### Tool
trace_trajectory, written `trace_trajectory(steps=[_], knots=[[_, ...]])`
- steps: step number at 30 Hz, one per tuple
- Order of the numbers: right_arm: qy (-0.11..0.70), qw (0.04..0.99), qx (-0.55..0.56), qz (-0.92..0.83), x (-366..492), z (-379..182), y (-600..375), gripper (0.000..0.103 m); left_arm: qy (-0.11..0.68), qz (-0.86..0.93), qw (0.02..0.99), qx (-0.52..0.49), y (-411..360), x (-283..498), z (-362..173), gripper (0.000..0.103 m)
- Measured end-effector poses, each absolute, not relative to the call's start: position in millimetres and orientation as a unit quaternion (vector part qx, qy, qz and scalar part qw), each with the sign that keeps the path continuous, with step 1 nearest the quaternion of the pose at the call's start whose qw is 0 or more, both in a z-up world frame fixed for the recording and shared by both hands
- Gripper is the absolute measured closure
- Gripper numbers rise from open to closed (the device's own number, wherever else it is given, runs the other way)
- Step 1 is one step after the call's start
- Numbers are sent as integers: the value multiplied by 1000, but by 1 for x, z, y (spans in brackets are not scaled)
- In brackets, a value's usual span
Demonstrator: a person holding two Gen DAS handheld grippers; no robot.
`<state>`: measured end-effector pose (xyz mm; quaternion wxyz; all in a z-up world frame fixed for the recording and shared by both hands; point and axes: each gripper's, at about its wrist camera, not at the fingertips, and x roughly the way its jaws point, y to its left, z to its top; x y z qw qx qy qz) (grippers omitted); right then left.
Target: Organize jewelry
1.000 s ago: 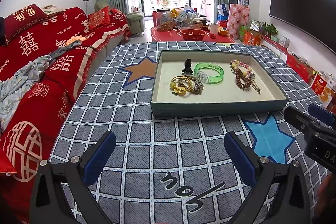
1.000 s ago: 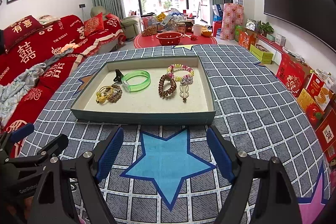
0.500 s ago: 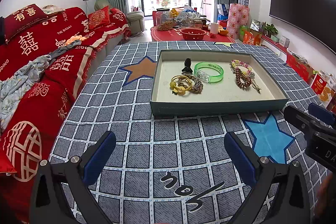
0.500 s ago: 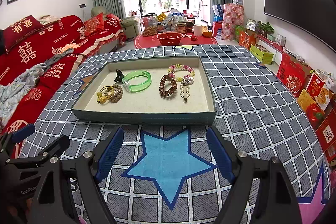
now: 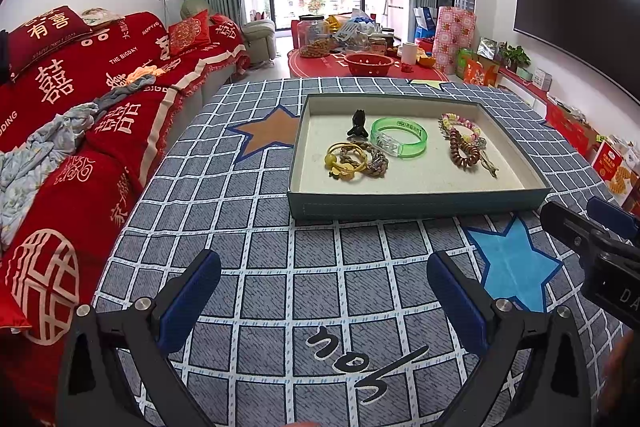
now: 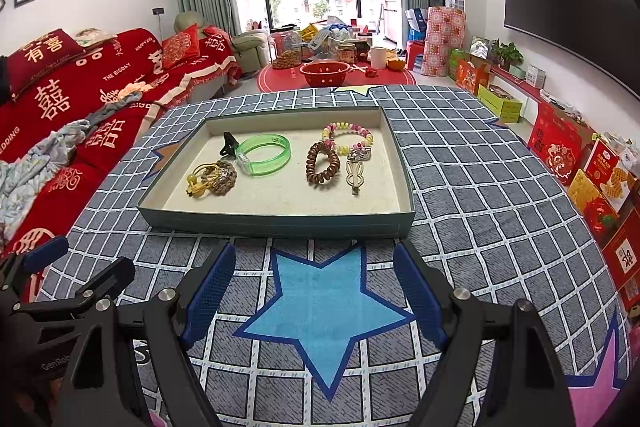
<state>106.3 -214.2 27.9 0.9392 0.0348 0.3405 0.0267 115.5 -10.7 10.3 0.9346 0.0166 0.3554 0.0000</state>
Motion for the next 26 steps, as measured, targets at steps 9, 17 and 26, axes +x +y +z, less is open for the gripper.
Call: trace_trajectory(steps=[9,17,26], knots=[[341,939,35,27,106,28,-215,20,361,1,933,13,-11,113,3,0],[341,939,34,28,105,28,-211,20,362,3,932,7,-9,115,4,0],[342,939,36,28,104,28,-209,20,361,-2,933,9,-10,115,8,0]])
